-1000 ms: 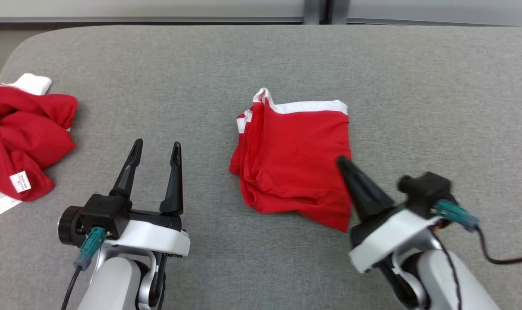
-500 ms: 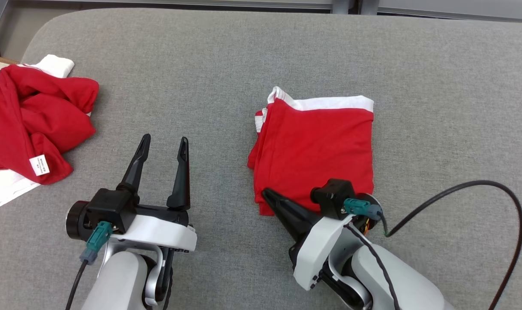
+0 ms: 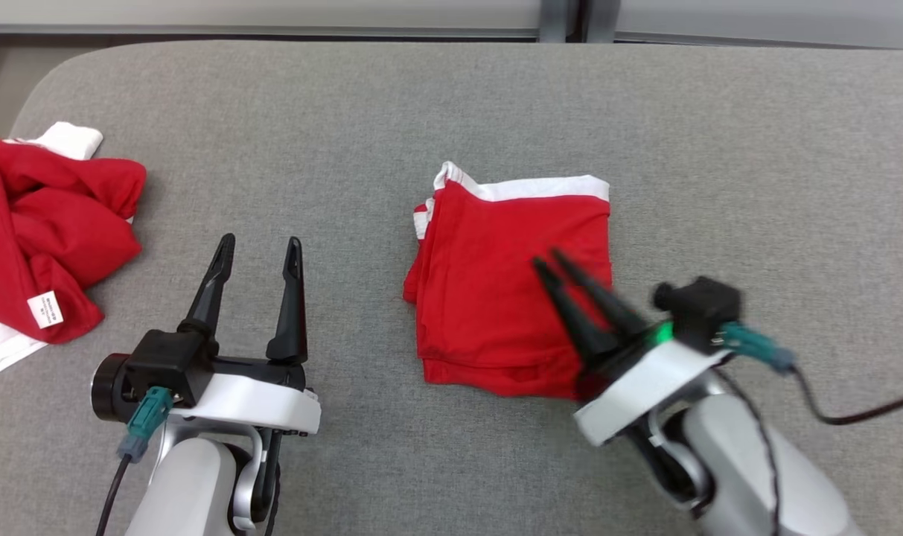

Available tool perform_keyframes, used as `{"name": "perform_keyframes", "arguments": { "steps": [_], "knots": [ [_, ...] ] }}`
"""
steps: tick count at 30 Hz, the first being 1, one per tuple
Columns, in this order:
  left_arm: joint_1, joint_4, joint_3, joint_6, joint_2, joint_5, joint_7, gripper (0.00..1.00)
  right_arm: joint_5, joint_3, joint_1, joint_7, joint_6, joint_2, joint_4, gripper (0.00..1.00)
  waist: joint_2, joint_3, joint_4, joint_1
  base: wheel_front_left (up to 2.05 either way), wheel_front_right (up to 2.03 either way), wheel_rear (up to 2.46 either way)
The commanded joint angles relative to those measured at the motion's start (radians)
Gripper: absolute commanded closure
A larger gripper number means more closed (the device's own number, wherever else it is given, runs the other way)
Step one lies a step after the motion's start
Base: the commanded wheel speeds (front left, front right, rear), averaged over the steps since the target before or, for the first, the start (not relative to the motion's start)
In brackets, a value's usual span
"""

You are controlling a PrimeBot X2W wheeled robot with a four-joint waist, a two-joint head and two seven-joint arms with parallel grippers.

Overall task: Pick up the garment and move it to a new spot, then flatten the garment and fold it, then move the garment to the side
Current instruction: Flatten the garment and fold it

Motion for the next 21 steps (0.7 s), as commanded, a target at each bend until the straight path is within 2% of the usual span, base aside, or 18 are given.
{"name": "perform_keyframes", "arguments": {
  "steps": [1,8,12,16,21],
  "knots": [
    [0.013,-0.002,0.004,0.003,0.007,0.007,-0.004,0.00,-0.011,-0.017,0.013,-0.011,0.000,-0.008,-0.008,0.00,0.0000,-0.010,-0.009,0.0000,0.00,0.00,0.00],
    [0.040,0.005,0.019,-0.005,0.024,-0.002,-0.005,0.00,-0.121,-0.345,0.148,-0.030,0.000,-0.033,-0.123,0.00,0.0000,-0.059,-0.039,0.0000,0.00,0.00,0.00],
    [0.059,0.012,0.023,-0.013,0.033,-0.008,-0.005,0.00,-0.179,-0.494,0.238,-0.004,0.000,-0.029,-0.182,0.00,0.0000,-0.091,-0.052,0.0000,0.00,0.00,0.00],
    [0.084,0.013,0.022,-0.015,0.044,-0.004,-0.005,0.00,-0.223,-0.574,0.320,0.038,0.000,-0.016,-0.244,0.00,0.0000,-0.113,-0.063,0.0000,0.00,0.00,0.00],
    [0.125,0.013,0.018,-0.022,0.057,-0.012,-0.003,0.00,-0.257,-0.617,0.415,0.089,0.000,0.002,-0.312,0.00,0.0000,-0.151,-0.072,0.0000,0.00,0.00,0.00]
  ]
}}
